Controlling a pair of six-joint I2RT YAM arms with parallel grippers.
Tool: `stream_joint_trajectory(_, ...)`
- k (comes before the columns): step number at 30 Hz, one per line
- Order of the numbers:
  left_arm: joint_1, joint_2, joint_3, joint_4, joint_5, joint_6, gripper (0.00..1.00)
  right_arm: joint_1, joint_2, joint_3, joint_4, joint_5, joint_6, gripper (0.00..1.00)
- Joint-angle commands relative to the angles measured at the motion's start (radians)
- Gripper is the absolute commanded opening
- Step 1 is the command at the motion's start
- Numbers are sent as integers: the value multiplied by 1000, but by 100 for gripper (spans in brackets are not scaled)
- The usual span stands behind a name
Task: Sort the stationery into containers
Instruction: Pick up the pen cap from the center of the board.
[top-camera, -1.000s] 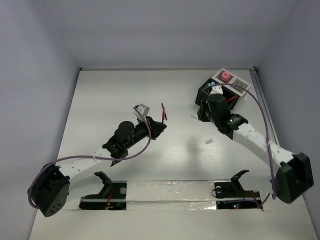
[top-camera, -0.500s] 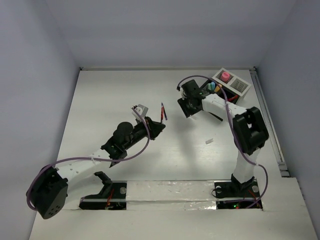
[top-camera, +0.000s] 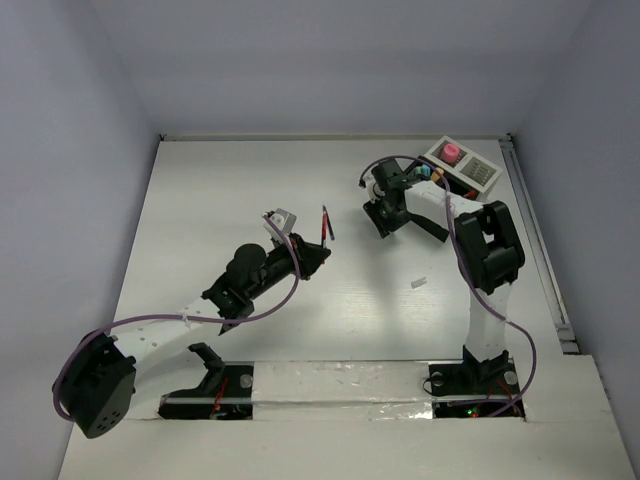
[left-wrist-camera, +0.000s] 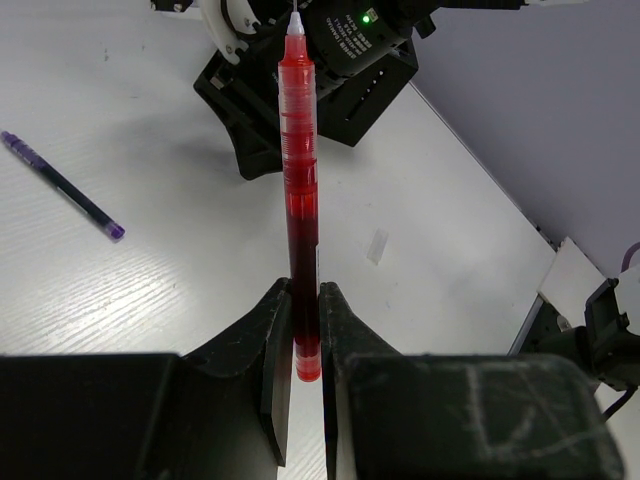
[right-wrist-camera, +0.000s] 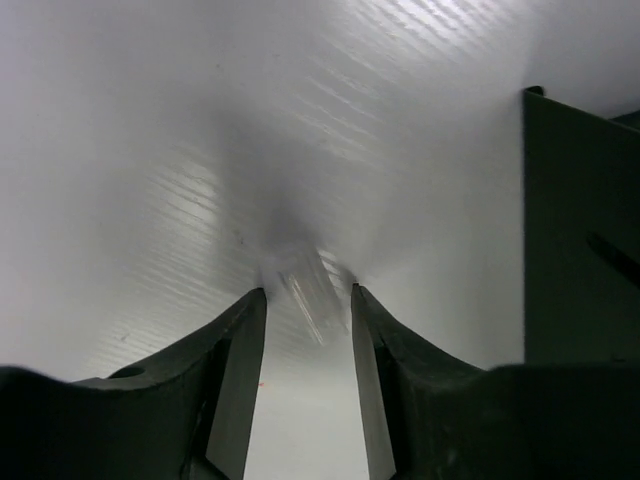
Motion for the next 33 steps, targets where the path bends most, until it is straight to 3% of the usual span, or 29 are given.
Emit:
stream_joint_trajectory(1, 2, 3, 2, 41, 2, 14, 0, -13, 28, 30, 14, -38, -12, 44)
stream_joint_trajectory(7, 2, 2, 3, 38, 2, 15, 0, -13, 50, 39, 25, -95, 13, 31)
stream_joint_trajectory(9, 2, 2, 3, 38, 4, 15, 0, -13, 58, 42, 34, -112, 38, 17)
stream_joint_trajectory(15, 2, 9, 6, 36, 7, 17, 0, -13, 3, 6, 129, -123, 187, 1)
stream_joint_trajectory(21, 2, 19, 5, 53, 25, 4, 0, -13, -272, -161, 434, -260, 561, 0)
stream_joint_trajectory(24, 2, 28, 5, 59, 36, 0, 0, -13, -407, -297, 609, -349, 663, 0)
stream_joint_trajectory(33, 2, 92, 3, 128, 120, -35, 0, 5, -660, -610, 1069, -411, 976, 0)
